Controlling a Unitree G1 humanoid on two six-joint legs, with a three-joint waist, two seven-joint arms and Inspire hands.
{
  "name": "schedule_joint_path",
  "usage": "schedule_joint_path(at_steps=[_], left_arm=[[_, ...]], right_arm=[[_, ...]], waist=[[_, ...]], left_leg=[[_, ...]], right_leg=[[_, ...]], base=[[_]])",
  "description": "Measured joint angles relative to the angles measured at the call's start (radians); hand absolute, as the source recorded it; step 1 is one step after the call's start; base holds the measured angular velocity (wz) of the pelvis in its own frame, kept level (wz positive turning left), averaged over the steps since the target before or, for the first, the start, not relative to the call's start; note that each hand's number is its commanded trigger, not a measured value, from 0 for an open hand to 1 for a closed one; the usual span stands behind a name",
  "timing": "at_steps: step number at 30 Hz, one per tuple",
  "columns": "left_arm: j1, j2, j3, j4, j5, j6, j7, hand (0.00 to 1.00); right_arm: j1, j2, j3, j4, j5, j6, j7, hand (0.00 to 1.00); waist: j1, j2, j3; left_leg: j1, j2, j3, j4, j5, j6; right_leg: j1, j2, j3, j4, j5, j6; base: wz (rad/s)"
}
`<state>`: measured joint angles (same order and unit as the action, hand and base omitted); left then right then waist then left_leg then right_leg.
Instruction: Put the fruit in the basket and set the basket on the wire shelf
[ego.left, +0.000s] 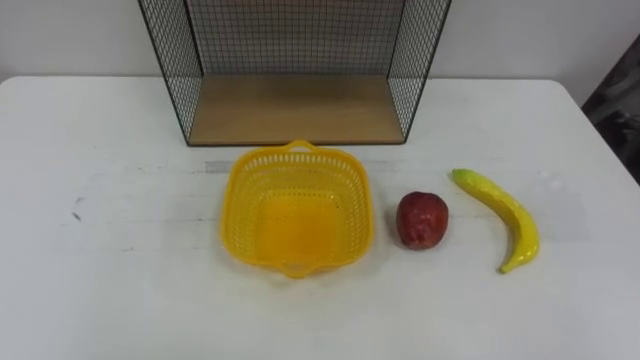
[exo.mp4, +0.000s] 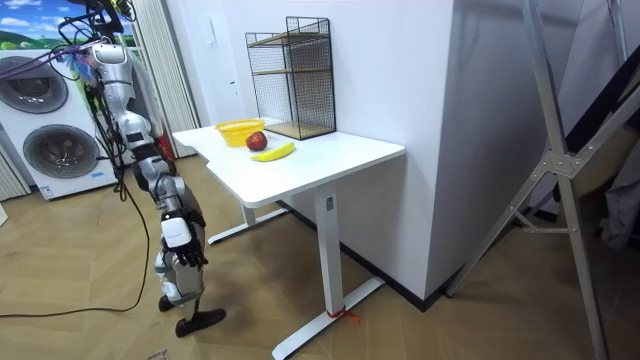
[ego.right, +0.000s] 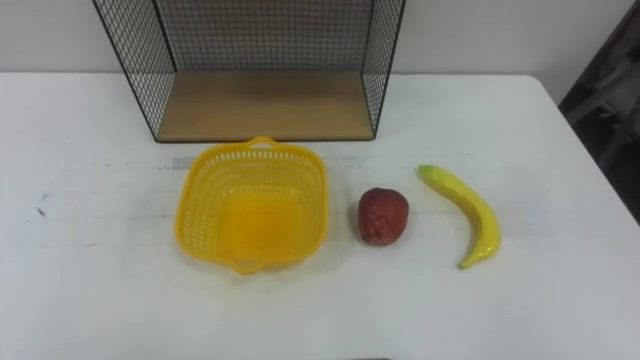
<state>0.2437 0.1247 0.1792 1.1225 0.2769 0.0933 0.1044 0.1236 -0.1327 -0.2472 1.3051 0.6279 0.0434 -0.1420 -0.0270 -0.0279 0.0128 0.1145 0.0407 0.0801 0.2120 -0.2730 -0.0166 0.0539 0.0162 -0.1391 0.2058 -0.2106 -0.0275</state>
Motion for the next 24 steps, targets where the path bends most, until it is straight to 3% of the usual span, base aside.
schedule_joint_path(at_steps=[3,6,9,12,17,18,22,24], left_arm=[[0.018,0.002,0.051,-0.008,-0.001,-0.005,0.004,0.0],[0.03,0.002,0.105,-0.038,-0.001,-0.013,0.012,0.0],[0.03,0.011,0.123,-0.083,-0.002,-0.034,0.014,0.0],[0.029,0.019,0.122,-0.092,-0.009,-0.056,0.016,0.0],[0.036,0.021,0.119,-0.095,-0.001,-0.06,0.016,0.0],[0.042,0.022,0.115,-0.106,-0.002,-0.06,0.016,0.0],[0.056,0.023,0.111,-0.133,-0.009,-0.073,0.017,0.0],[0.059,0.025,0.099,-0.132,-0.008,-0.079,0.019,0.0]], right_arm=[[-0.006,0.001,-0.122,-0.004,0.156,-0.001,-0.039,0.0],[-0.002,0.001,-0.288,-0.062,0.423,-0.009,-0.102,0.0],[-0.006,-0.001,-0.374,-0.13,0.531,-0.052,-0.167,0.0],[-0.008,-0.002,-0.43,-0.215,0.567,-0.071,-0.242,0.0],[-0.015,-0.003,-0.463,-0.427,0.574,-0.118,-0.401,0.0],[-0.019,-0.004,-0.461,-0.499,0.567,-0.128,-0.436,0.0],[-0.032,-0.032,-0.458,-0.665,0.514,-0.166,-0.547,0.0],[-0.032,-0.044,-0.434,-0.774,0.417,-0.193,-0.617,0.0]], waist=[[-0.027,0.002,-0.0049],[-0.054,0.002,-0.0124],[-0.063,0.002,-0.0123],[-0.071,-0.002,-0.0126],[-0.083,-0.01,-0.0152],[-0.083,-0.012,-0.0125],[-0.083,-0.021,-0.0117],[-0.078,-0.024,-0.0117]], left_leg=[[0.0,0.0,0.0,0.0,0.0,0.0],[0.002,0.0,0.001,-0.004,0.0,0.0],[0.002,0.0,0.003,-0.009,0.0,0.0],[0.004,0.0,0.007,-0.008,0.0,0.0],[0.002,-0.001,0.02,-0.011,0.004,0.006],[-0.002,-0.001,0.024,-0.011,0.005,0.008],[-0.011,-0.001,0.026,-0.011,0.006,0.01],[-0.015,-0.001,0.026,-0.013,0.006,0.01]], right_leg=[[0.002,-0.002,-0.001,-0.001,0.0,0.0],[0.004,-0.006,-0.001,0.006,0.0,0.0],[-0.004,0.0,0.003,0.017,0.0,0.0],[-0.004,0.001,0.01,0.018,0.0,0.0],[-0.016,0.0,0.015,0.026,0.0,0.0],[-0.025,0.0,0.022,0.033,0.0,0.0],[-0.037,0.001,0.026,0.037,0.0,0.0],[-0.04,0.001,0.026,0.035,0.0,0.0]], base=[[0.0],[-0.01],[-0.02],[-0.04],[-0.02],[-0.12],[-0.04],[0.0]])
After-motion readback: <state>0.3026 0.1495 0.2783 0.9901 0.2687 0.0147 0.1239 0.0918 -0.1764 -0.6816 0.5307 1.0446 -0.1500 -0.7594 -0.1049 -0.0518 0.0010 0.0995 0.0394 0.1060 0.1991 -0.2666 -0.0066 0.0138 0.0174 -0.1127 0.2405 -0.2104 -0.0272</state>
